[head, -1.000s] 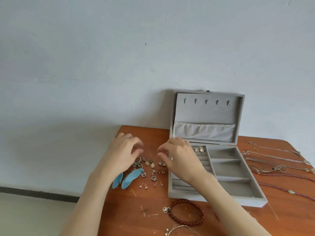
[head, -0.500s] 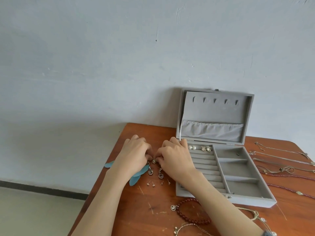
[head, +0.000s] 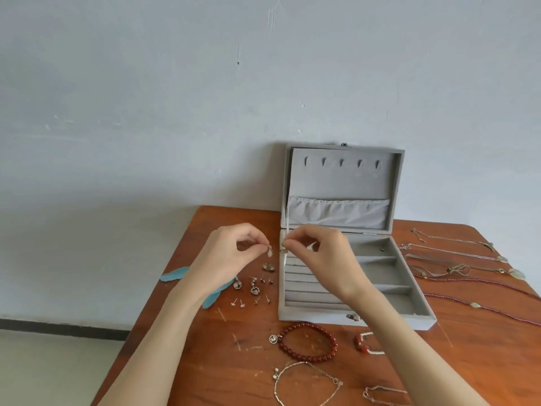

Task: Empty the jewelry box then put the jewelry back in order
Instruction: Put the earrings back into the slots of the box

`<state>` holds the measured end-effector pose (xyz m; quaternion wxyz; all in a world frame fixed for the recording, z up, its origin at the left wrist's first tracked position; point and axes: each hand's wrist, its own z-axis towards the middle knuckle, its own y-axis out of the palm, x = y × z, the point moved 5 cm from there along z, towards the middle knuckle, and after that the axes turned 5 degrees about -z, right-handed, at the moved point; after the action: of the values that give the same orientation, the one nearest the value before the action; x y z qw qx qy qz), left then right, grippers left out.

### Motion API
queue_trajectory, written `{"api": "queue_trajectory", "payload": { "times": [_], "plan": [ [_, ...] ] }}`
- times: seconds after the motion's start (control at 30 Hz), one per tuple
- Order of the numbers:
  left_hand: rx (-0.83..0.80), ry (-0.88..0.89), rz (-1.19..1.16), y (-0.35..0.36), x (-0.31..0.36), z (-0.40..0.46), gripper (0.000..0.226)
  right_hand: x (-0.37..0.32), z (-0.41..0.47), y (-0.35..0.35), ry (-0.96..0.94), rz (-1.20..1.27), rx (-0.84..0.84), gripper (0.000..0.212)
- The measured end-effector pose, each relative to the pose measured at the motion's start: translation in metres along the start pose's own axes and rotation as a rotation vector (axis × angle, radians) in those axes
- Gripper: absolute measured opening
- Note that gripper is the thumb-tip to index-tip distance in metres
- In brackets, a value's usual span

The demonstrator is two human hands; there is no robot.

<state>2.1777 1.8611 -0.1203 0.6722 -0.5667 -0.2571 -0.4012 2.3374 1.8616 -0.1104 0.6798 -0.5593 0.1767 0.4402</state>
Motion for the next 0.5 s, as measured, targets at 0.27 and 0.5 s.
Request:
{"api": "queue_trajectory", "payload": {
  "times": [0.27, 0.5],
  "plan": [
    [-0.087, 0.002, -0.068, 0.034, 0.030, 0.000, 0.014, 0.037, -0.015, -0.033, 0.187, 0.140, 0.046, 0.007],
    [-0.289, -0.077, 0.058, 0.056, 0.043, 0.014, 0.016, 0.055, -0.015, -0.036, 0.239, 0.074, -0.052, 0.006]
  ]
}}
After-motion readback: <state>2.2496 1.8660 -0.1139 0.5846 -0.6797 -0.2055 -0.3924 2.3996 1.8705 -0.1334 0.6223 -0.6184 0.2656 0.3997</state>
